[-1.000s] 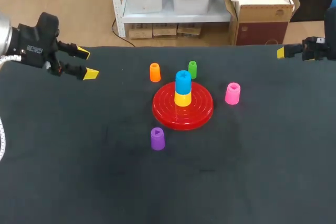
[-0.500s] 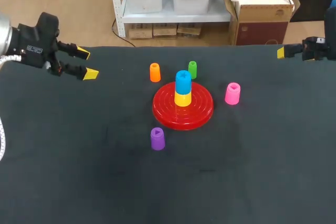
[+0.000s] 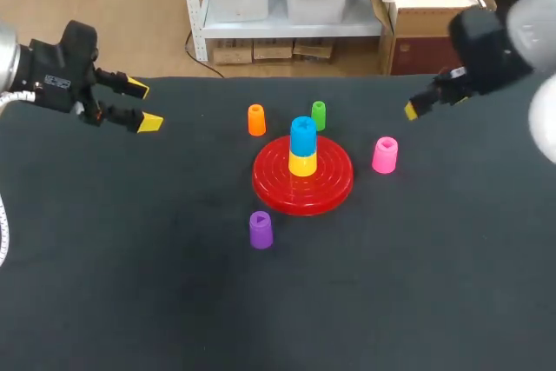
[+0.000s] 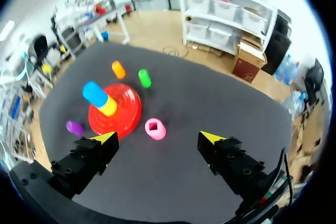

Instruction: Pick up and stack the cylinders on the red base in this order: pink,purple,orange,green

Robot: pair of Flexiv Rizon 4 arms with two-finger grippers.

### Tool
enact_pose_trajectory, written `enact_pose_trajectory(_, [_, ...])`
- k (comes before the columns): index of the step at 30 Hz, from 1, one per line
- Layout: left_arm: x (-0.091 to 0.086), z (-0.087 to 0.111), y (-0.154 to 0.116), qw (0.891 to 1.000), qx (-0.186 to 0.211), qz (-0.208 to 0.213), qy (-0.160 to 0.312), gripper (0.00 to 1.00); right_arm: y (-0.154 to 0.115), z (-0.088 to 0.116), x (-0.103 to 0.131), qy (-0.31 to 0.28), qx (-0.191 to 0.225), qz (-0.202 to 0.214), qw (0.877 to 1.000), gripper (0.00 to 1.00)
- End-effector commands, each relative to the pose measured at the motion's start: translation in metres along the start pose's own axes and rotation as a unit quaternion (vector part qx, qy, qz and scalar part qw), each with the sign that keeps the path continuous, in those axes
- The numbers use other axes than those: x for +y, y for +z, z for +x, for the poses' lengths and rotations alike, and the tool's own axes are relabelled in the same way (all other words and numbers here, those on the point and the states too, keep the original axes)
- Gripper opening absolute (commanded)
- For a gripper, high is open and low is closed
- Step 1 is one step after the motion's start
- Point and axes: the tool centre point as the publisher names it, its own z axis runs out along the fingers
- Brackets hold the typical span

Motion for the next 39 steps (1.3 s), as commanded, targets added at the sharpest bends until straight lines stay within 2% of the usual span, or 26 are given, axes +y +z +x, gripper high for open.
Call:
enact_pose_trajectory(1, [0.000,0.001,0.000,1.000,-0.002,0.000,0.001,1.00,0.016,0.003,0.002,-0.098,0.123,0.043,0.987,1.00])
enact_pose_trajectory(5, [0.000,0.001,0.000,1.000,-0.002,0.000,0.001,1.00,0.029,0.011,-0.001,-0.091,0.151,0.064,0.982,1.00])
enact_pose_trajectory(9, [0.000,0.001,0.000,1.000,-0.002,0.000,0.001,1.00,0.040,0.009,0.000,-0.102,0.169,0.069,0.978,1.00])
enact_pose_trajectory(13, [0.000,0.001,0.000,1.000,-0.002,0.000,0.001,1.00,0.052,0.005,0.003,-0.129,0.187,0.067,0.972,1.00])
enact_pose_trajectory(18, [0.000,0.001,0.000,1.000,-0.002,0.000,0.001,1.00,0.063,0.004,0.006,-0.110,0.199,0.057,0.972,1.00])
enact_pose_trajectory(27, [0.000,0.001,0.000,1.000,-0.002,0.000,0.001,1.00,0.069,0.011,0.007,-0.096,0.200,0.049,0.974,1.00])
enact_pose_trajectory(30, [0.000,0.001,0.000,1.000,-0.002,0.000,0.001,1.00,0.067,0.010,0.005,-0.066,0.190,0.056,0.978,1.00])
enact_pose_trajectory(39, [0.000,0.001,0.000,1.000,-0.002,0.000,0.001,1.00,0.067,0.010,0.005,-0.066,0.190,0.056,0.978,1.00])
